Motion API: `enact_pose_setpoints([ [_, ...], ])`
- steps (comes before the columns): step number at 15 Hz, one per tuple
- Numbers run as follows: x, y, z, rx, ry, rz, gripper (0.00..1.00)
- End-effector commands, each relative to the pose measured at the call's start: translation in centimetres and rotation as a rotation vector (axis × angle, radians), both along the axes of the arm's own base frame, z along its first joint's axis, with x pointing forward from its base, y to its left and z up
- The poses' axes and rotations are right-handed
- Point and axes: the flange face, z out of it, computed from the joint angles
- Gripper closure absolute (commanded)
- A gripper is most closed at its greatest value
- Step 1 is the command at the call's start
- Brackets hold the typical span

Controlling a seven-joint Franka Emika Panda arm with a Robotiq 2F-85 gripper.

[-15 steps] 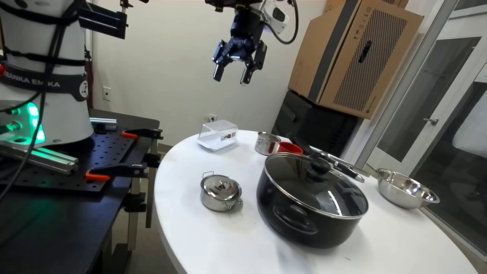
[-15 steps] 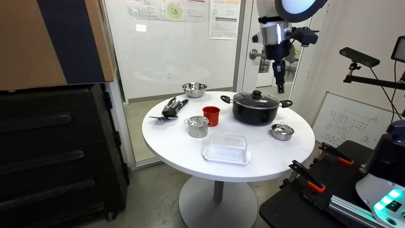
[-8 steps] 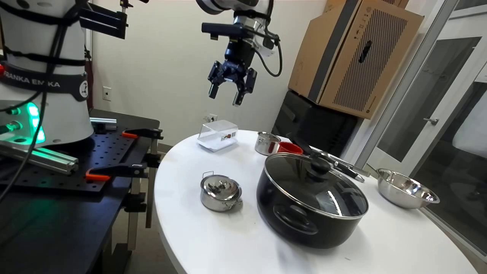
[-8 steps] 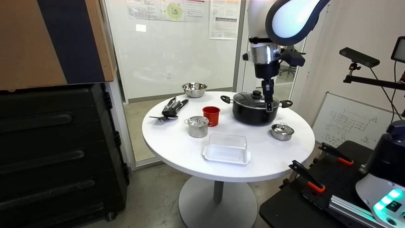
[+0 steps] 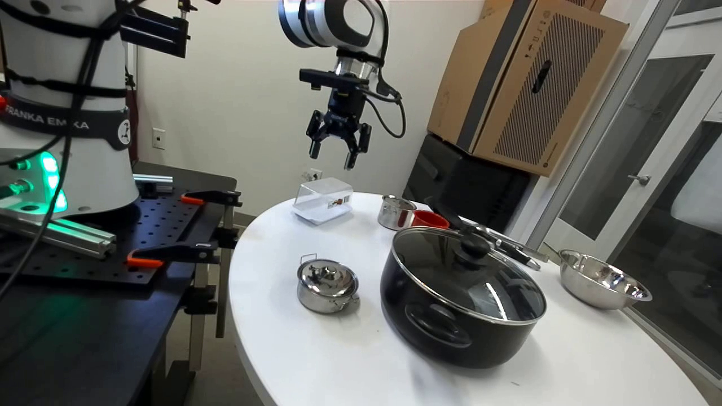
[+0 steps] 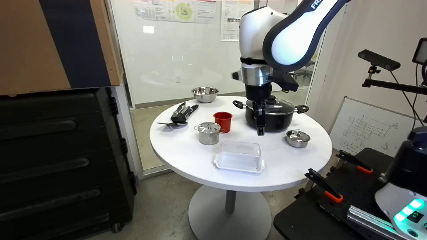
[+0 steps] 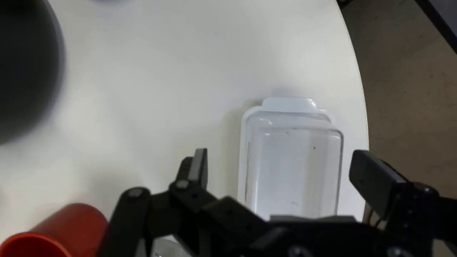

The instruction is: Pick the bowl from the white tray and place it on the table

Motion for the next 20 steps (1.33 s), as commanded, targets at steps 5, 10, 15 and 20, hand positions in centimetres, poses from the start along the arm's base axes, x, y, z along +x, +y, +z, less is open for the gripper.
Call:
enact_pose_setpoints([
  [5, 3.7, 3.7, -4.0, 0.001, 0.04, 0.107, 0.0],
  [10, 4.7, 5.6, -4.7, 0.018, 0.05, 0.131, 0.0],
  [15, 3.7, 7.1, -3.6, 0.057, 0.04, 0.132, 0.0],
  [20, 3.4, 7.0, -3.5, 0.056, 0.033, 0.115, 0.0],
])
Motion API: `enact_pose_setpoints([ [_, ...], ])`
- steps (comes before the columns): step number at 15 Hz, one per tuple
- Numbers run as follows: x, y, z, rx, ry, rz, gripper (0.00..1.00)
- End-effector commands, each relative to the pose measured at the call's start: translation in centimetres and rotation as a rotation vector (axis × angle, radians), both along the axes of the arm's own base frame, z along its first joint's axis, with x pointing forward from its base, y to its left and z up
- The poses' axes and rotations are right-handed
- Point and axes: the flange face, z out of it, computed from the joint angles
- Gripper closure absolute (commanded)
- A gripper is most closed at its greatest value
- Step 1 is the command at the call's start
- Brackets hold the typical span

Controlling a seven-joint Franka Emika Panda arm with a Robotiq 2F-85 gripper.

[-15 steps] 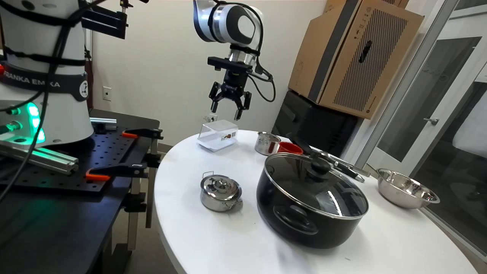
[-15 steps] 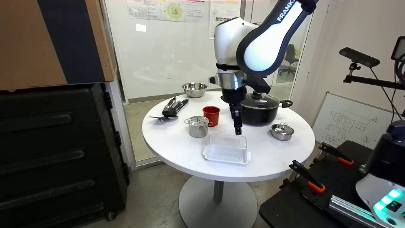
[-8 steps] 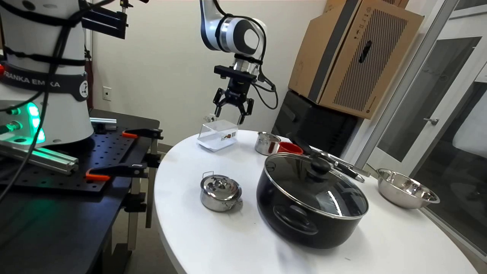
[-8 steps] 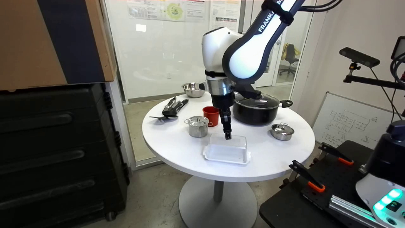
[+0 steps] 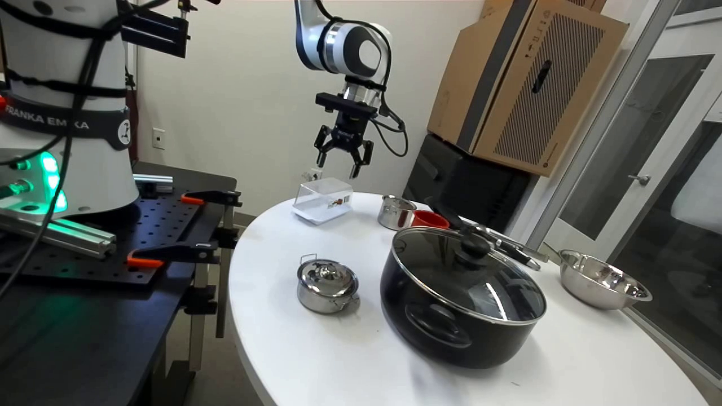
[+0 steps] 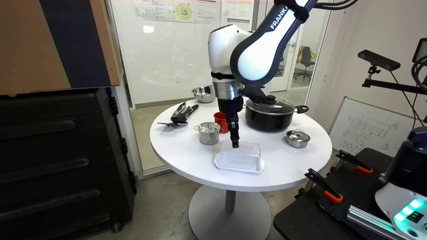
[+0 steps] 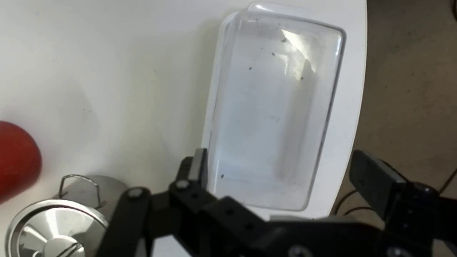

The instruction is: Pick the bowl from the white tray and place it on the table

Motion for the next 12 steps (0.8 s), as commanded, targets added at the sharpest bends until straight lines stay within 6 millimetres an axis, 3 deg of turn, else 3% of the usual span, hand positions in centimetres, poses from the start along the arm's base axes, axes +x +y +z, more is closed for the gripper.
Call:
enact_pose_setpoints([
  [1, -0.3, -0.2, 0.3, 0.009, -0.011, -0.012, 0.0],
  [12, -0.7, -0.8, -0.7, -0.01, -0.007, -0.092, 0.0],
])
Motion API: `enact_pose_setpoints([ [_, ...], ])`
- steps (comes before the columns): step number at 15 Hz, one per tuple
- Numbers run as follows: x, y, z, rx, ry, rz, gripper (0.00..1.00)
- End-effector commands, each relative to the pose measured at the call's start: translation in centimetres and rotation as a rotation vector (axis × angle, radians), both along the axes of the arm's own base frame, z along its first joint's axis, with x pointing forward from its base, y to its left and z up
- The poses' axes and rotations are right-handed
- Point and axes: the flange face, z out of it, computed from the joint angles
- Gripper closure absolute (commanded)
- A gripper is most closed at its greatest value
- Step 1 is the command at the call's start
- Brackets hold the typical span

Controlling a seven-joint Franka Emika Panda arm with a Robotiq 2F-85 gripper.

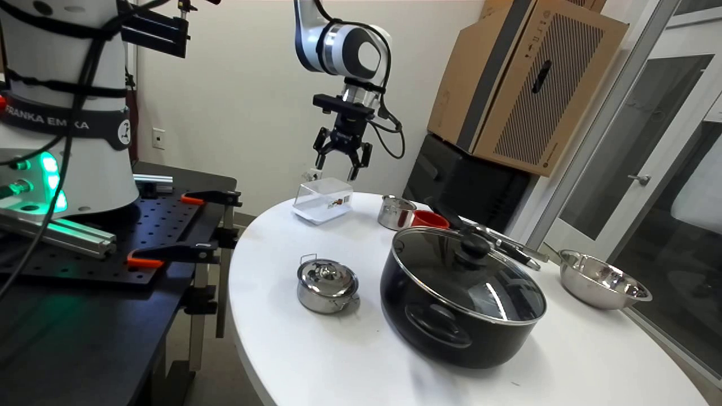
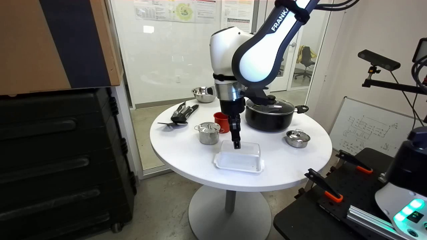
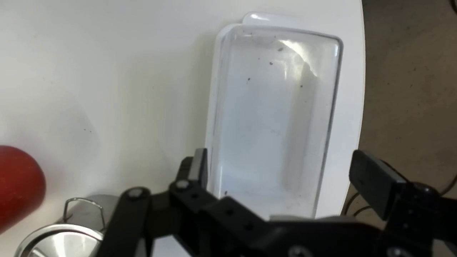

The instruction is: Pick the bowl from the white tray and place it on the table

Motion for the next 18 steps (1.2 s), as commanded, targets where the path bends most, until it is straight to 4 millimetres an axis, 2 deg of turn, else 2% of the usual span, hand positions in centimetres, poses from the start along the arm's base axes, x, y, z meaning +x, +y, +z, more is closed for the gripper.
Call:
enact_pose_setpoints([
  [1, -0.6, -0.2, -0.3, -0.001, -0.009, -0.037, 0.0],
  [18, -0.4, -0.6, -2.0, -0.032, -0.003, -0.112, 0.0],
])
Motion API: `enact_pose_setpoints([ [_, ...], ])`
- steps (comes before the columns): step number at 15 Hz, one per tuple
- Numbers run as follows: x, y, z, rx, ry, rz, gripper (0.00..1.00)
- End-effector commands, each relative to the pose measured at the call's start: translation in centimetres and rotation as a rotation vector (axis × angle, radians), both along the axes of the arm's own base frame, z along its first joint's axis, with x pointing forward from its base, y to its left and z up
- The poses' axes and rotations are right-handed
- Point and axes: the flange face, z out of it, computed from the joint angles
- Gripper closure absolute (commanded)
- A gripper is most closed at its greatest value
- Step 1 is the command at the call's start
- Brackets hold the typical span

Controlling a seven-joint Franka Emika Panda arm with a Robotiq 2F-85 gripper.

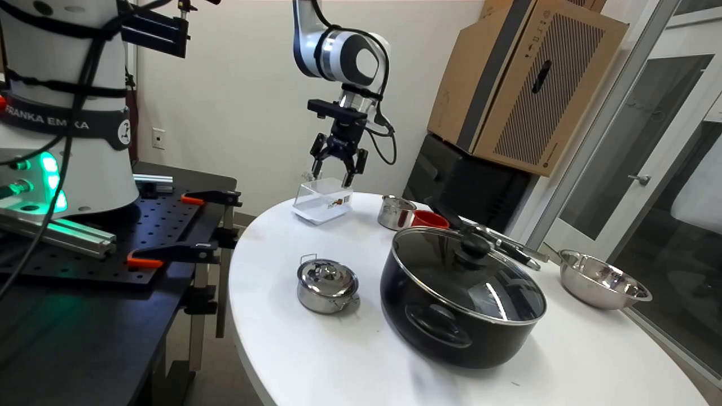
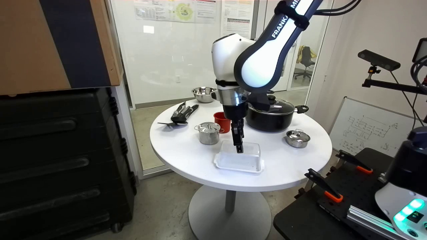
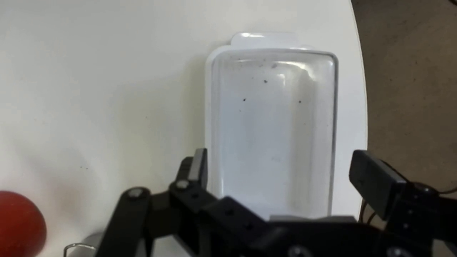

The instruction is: Pick the bowl from the white tray and place it on the table

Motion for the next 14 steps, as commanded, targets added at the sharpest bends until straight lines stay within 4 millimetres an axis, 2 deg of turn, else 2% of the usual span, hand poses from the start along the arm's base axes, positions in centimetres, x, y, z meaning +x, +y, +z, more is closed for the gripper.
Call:
enact_pose_setpoints([
  [1, 0.1, 0.1, -0.6, -0.009, -0.016, -0.016, 0.0],
  [14, 0.2, 0.1, -1.9, -0.043, -0.007, -0.013, 0.0],
])
